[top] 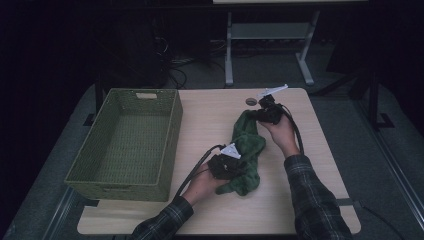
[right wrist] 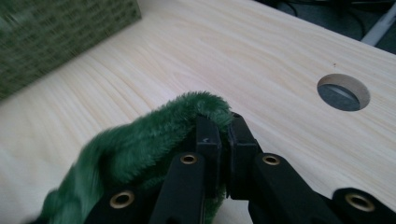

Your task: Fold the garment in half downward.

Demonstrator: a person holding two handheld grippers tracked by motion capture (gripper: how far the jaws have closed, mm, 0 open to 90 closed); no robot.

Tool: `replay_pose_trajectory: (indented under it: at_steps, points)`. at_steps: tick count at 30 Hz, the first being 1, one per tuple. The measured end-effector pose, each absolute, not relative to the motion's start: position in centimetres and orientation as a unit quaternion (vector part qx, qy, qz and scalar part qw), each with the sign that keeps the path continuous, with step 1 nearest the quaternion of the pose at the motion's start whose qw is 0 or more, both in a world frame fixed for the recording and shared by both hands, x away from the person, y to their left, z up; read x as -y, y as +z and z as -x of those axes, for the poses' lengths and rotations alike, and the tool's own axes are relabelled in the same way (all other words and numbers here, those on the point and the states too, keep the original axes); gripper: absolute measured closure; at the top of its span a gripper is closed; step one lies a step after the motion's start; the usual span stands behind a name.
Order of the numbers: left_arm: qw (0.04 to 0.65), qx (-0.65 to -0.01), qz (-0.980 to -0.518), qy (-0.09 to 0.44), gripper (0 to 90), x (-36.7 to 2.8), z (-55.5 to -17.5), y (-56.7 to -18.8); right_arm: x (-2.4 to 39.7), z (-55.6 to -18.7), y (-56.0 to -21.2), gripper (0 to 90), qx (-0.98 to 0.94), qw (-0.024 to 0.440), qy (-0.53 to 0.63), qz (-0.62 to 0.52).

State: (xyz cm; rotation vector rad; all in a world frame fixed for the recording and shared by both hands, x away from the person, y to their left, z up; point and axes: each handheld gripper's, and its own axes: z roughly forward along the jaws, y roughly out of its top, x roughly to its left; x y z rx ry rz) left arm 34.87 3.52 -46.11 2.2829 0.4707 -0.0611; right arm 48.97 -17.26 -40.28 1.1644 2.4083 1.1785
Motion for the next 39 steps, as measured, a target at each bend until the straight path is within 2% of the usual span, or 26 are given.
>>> replay_pose_trajectory:
  at_steps: [6,20,30,39]
  points:
    - [0.394,-0.187,-0.900,-0.018,90.0,-3.4,-34.7,-46.0,18.0,-48.6,-37.9,86.3,-0.811,0.123,0.421,-0.388]
    - [0.423,-0.193,-0.885,-0.004,89.7,-4.2,-34.6,-45.5,16.8,-46.2,-36.9,86.4,-0.825,0.138,0.410,-0.364]
    - [0.425,-0.209,-0.881,0.011,89.7,-4.5,-34.7,-45.9,16.8,-42.5,-34.3,86.3,-0.830,0.147,0.435,-0.316]
    - [0.426,-0.236,-0.872,0.053,89.7,-5.4,-35.3,-45.9,15.9,-37.6,-33.6,86.1,-0.836,0.157,0.446,-0.277]
